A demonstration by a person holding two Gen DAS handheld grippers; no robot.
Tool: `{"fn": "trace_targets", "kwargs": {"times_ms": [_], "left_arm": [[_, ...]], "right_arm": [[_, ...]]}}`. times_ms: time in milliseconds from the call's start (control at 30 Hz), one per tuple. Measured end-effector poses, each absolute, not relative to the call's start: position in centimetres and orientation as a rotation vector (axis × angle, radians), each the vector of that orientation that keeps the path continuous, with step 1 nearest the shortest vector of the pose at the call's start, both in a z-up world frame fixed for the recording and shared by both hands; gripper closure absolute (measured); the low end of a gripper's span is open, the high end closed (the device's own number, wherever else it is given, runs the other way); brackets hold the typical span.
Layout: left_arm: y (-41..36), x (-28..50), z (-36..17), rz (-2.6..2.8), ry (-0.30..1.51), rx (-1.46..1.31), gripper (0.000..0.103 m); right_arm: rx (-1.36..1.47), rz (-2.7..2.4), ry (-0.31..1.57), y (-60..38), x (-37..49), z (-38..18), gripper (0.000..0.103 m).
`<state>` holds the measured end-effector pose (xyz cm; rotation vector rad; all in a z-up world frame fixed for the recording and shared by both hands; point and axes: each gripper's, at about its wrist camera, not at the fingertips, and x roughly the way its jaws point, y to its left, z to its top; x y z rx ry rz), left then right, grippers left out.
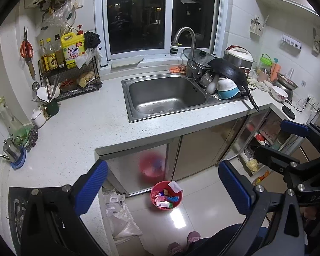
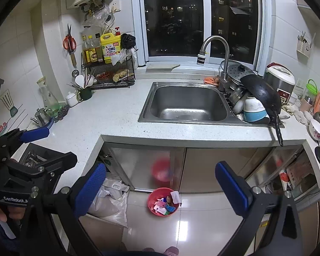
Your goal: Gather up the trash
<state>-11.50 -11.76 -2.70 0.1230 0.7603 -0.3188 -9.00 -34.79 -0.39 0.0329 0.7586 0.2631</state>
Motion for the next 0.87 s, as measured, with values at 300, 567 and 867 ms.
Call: {"fn": "trace_targets", "kwargs": {"times_ms": [300,567,867], "left_arm": [[-11.7,-11.5,-2.7,-0.332,0.764,0.127,0.0],[-11.5,-11.5,-2.6,-0.34,0.765,0.121,0.0],[-11.1,-11.9,-2.5,-0.356,0.76,0.106,0.0]], "right_arm": [[0.04,0.247,0.76,-34.6,-9.0,-0.2,0.0],[0.045,0.235,0.768,-34.1,-9.5,-0.2,0.001],[0.051,0.219,0.766,-33.8,-10.1,-0.1,0.001]]}}
